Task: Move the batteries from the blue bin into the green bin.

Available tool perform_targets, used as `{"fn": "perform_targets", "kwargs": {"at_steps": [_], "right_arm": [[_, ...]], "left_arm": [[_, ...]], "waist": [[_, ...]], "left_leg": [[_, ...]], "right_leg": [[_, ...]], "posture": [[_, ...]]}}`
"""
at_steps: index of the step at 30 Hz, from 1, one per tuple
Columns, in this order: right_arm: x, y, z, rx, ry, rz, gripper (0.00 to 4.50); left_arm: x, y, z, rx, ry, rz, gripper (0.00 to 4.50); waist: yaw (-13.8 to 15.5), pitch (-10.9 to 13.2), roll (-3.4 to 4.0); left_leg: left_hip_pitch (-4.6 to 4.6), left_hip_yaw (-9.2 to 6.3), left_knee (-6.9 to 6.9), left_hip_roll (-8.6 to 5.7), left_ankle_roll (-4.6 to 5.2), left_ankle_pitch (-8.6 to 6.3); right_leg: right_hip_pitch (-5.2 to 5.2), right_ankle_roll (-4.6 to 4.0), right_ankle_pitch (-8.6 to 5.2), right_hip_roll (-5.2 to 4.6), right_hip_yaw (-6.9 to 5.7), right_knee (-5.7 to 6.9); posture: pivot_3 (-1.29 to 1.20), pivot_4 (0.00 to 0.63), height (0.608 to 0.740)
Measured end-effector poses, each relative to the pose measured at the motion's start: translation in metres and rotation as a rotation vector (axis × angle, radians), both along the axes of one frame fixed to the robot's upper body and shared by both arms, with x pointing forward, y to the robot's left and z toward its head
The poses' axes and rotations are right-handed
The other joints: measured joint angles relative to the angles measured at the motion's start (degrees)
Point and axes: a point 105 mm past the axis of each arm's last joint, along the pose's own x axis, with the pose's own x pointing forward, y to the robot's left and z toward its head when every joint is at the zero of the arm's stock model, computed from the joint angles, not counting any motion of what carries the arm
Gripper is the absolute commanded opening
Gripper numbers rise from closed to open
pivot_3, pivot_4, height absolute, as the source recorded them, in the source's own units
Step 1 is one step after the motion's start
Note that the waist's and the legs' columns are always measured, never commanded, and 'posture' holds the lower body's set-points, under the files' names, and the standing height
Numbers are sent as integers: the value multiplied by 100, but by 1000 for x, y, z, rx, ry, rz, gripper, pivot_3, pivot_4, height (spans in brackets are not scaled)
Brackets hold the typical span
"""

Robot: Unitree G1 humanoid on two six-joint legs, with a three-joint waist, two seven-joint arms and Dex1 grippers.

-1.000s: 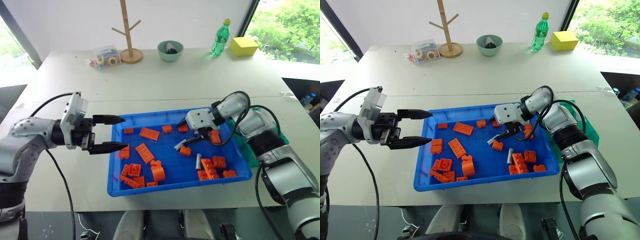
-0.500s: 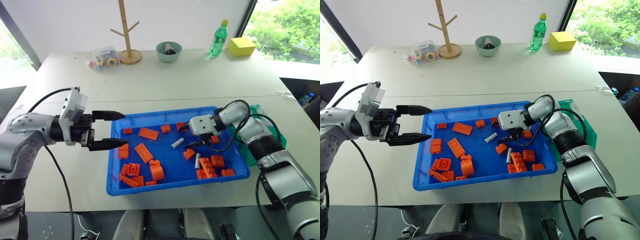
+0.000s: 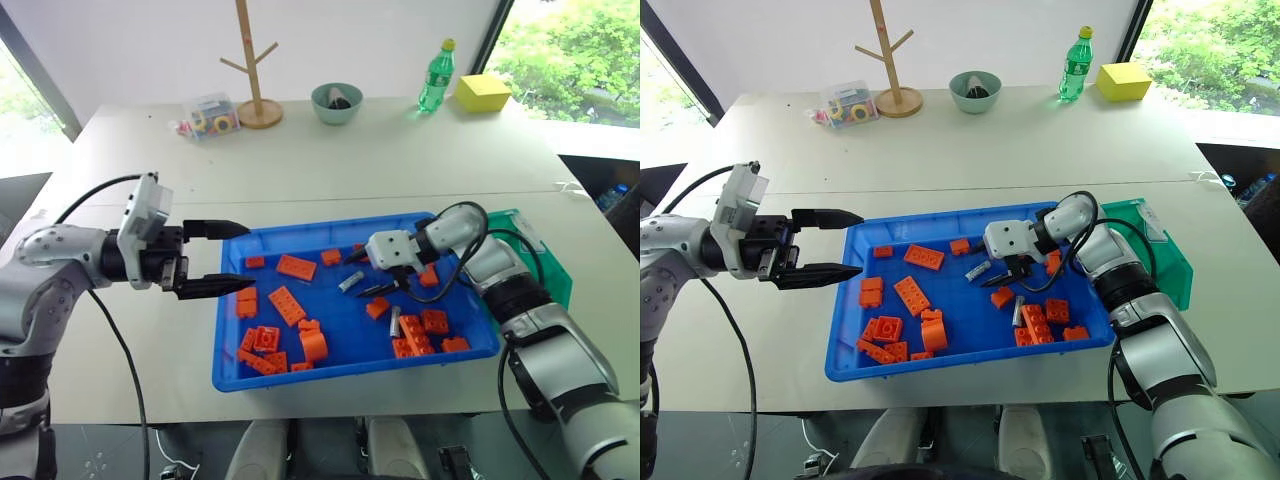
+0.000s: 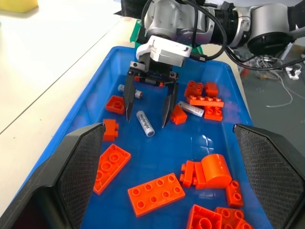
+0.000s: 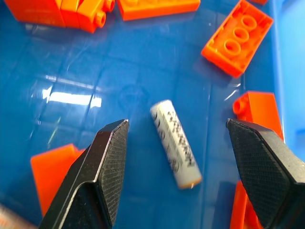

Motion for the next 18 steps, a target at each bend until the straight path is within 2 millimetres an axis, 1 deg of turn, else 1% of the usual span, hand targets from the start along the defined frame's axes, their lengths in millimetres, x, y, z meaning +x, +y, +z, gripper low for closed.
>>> {"fn": "perform_targets", "kwargs": {"at_steps": [1, 3, 5, 6, 11, 16, 18], "right_arm": [[-1, 0, -1, -2, 7, -1, 2494], [-2, 1, -4, -7, 16, 4, 1539], [-3, 0, -7, -24, 29, 8, 419], [-3, 0, -7, -26, 31, 9, 72], [-5, -3, -8, -42, 62, 5, 82], [-7, -1, -7, -35, 96, -18, 82], [-7, 1, -2, -17, 92, -36, 82]], "left_arm": [[0, 0, 0, 0, 0, 0, 4500], [0, 0, 1, 0, -2, 0, 4500], [1, 0, 1, 0, -3, 0, 4500], [1, 0, 1, 0, -3, 1, 4500], [1, 0, 1, 0, -4, 1, 4500], [1, 0, 1, -1, -6, 0, 4500], [1, 0, 1, -3, -6, 0, 4500]], "waist": [[7, 0, 0], [7, 0, 0], [3, 0, 0], [2, 0, 0], [1, 0, 0], [4, 0, 0], [5, 0, 1]], "left_leg": [[0, 0, 0, 0, 0, 0], [0, 0, 0, 0, 0, 0], [0, 0, 0, 0, 0, 0], [0, 0, 0, 0, 0, 0], [0, 0, 0, 0, 0, 0], [0, 0, 0, 0, 0, 0], [-1, 0, 0, 0, 0, 0]], "right_leg": [[0, 0, 0, 0, 0, 0], [0, 0, 0, 0, 0, 0], [0, 0, 0, 0, 0, 0], [0, 0, 0, 0, 0, 0], [0, 0, 0, 0, 0, 0], [0, 0, 0, 0, 0, 0], [-1, 0, 0, 0, 0, 0]], "posture": [[0, 150, 703], [0, 150, 703], [0, 150, 703], [0, 150, 703], [0, 150, 703], [0, 150, 703], [0, 150, 703]]}}
